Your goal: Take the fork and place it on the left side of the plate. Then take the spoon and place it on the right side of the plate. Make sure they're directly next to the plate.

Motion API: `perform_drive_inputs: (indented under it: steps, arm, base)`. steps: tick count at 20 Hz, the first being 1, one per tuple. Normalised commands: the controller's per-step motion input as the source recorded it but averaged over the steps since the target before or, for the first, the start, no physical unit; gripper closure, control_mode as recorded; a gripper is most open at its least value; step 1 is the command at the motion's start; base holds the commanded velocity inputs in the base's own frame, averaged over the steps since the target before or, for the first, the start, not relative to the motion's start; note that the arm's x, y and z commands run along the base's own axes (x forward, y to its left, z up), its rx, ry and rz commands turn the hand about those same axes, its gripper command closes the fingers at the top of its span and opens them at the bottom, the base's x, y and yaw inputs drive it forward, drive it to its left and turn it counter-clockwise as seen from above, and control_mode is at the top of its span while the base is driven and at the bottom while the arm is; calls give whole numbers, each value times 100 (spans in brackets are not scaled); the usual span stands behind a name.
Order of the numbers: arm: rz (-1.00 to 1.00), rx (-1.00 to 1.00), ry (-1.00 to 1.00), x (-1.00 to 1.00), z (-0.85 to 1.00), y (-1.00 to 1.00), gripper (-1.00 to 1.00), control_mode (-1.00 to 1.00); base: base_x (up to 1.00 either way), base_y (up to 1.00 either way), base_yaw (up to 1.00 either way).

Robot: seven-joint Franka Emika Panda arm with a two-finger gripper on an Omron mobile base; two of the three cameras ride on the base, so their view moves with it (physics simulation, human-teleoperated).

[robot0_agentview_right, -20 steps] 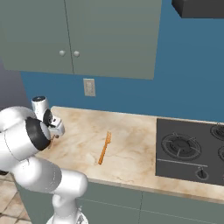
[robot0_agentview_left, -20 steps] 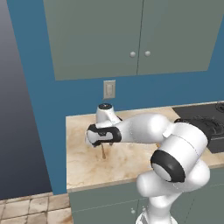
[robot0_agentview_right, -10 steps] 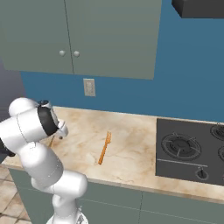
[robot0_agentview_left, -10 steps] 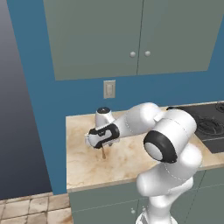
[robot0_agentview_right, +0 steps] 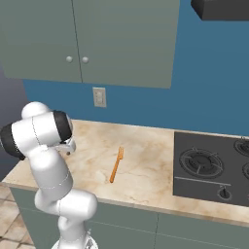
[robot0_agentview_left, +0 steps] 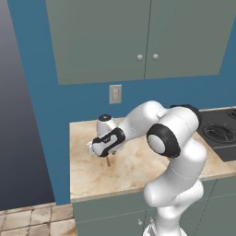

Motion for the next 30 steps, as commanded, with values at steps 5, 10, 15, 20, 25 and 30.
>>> perform_drive_inputs:
  steps: [5,10,15,20,25,30]
  arm:
    - [0,-4,0,24,-40,5,100,-100]
    - [0,-2,0,13,-32,2,100,-100]
    - [0,0,-2,-3,-9,-14,100,-100]
    - [0,0,-34,-64,67,-55,100,-100]
    - [0,0,-48,-99,100,-68,100,-100]
    - [0,6,-37,-100,100,-87,100,-100]
  base:
    - [0,0,0]
    - [0,0,0]
    - [0,0,0]
    - [0,0,0]
    - [0,0,0]
    - [0,0,0]
